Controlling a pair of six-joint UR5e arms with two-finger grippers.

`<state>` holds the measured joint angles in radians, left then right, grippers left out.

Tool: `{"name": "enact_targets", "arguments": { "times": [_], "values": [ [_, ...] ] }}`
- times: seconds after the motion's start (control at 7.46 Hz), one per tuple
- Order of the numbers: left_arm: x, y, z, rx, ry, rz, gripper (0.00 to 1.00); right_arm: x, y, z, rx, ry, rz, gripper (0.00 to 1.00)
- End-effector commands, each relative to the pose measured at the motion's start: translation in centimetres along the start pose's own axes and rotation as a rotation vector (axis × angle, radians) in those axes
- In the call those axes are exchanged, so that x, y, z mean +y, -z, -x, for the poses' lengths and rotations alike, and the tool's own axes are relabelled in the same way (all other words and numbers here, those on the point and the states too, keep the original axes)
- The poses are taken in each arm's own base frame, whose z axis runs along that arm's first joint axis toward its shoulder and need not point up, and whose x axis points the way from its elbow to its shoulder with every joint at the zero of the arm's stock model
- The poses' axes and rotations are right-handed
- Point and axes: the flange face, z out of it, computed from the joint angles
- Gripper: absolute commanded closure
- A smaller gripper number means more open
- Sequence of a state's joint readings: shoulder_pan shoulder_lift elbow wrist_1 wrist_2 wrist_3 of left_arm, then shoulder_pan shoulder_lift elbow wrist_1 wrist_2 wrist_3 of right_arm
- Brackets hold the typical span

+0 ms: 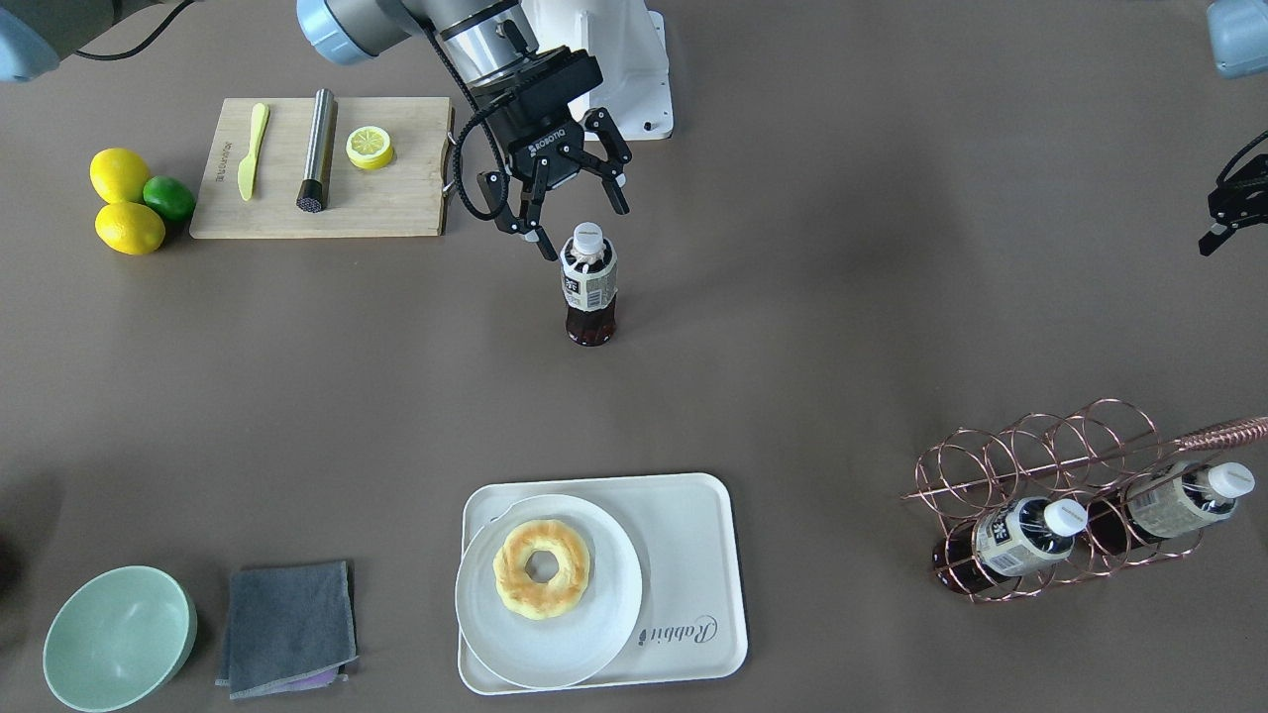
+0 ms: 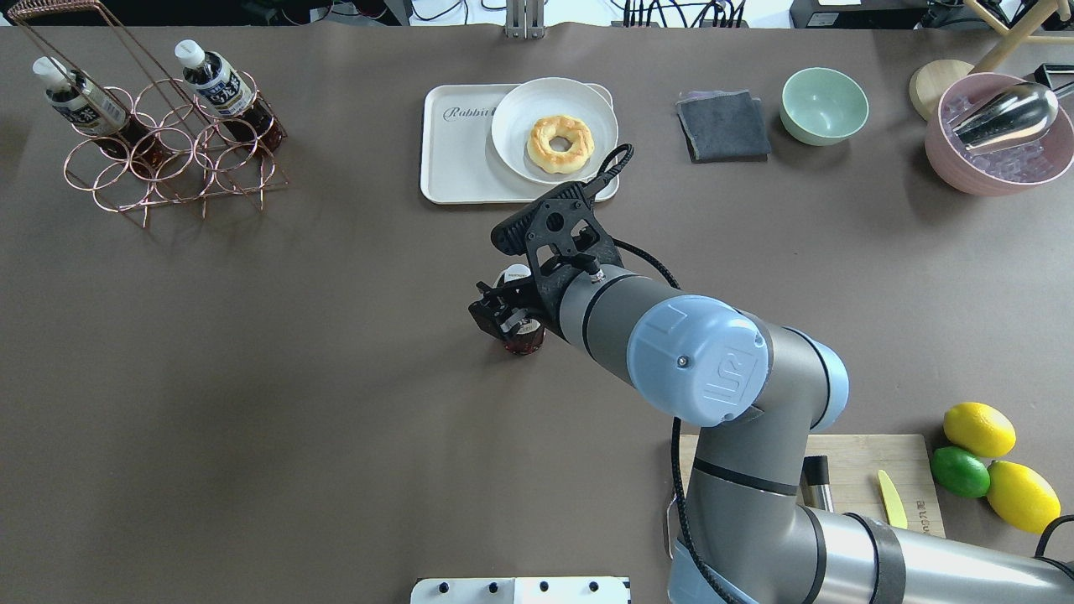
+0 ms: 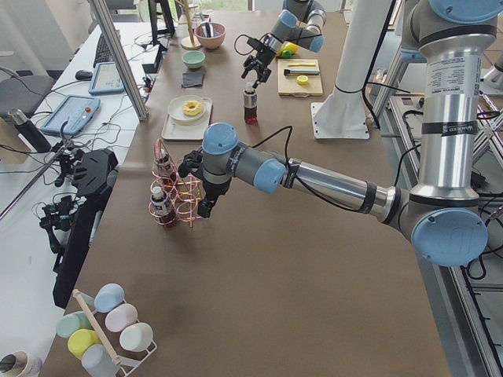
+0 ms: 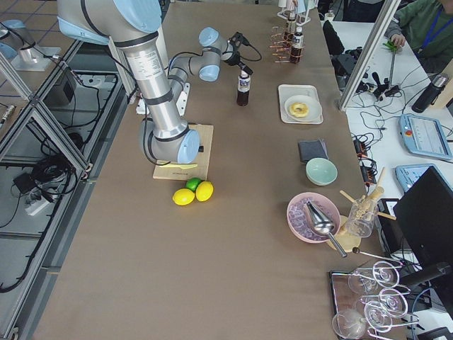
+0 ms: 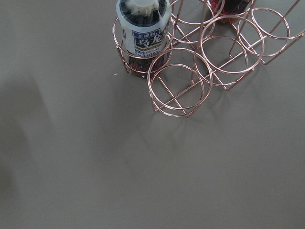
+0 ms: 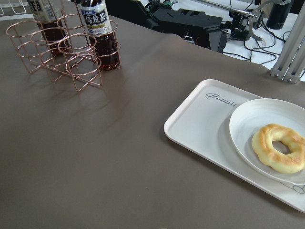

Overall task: Place tea on tray
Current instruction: 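Grasp the tea bottle with the right gripper and carry it to the tray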

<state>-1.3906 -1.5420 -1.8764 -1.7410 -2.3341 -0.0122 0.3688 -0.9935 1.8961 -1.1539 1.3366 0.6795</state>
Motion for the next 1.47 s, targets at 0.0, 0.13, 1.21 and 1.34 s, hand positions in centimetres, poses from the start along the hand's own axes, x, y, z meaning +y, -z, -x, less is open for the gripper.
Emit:
{"name": "enact_targets", "arguments": {
  "times": [0.0,0.13,1.21,1.34],
  "values": [
    [-0.1,0.0,0.0,0.000,0.000,-0.001,0.00,1.0,-0.3,0.7,0.004,0.005,0.003,0.14],
    [0.0,0.0,0.0,0.000,0.001,0.000,0.00,1.3,-0.4,0.7,0.004,-0.007,0.009,0.19],
    [-0.2,0.6,-0.2,-0.003,-0.003,-0.011,0.00,-3.2,0.7,-0.2,0.014,-0.035,-0.059,1.00],
    [-0.2,0.7,-0.3,-0.003,-0.004,-0.012,0.00,-5.5,1.0,-1.3,0.026,-0.048,-0.088,1.00]
  ]
}}
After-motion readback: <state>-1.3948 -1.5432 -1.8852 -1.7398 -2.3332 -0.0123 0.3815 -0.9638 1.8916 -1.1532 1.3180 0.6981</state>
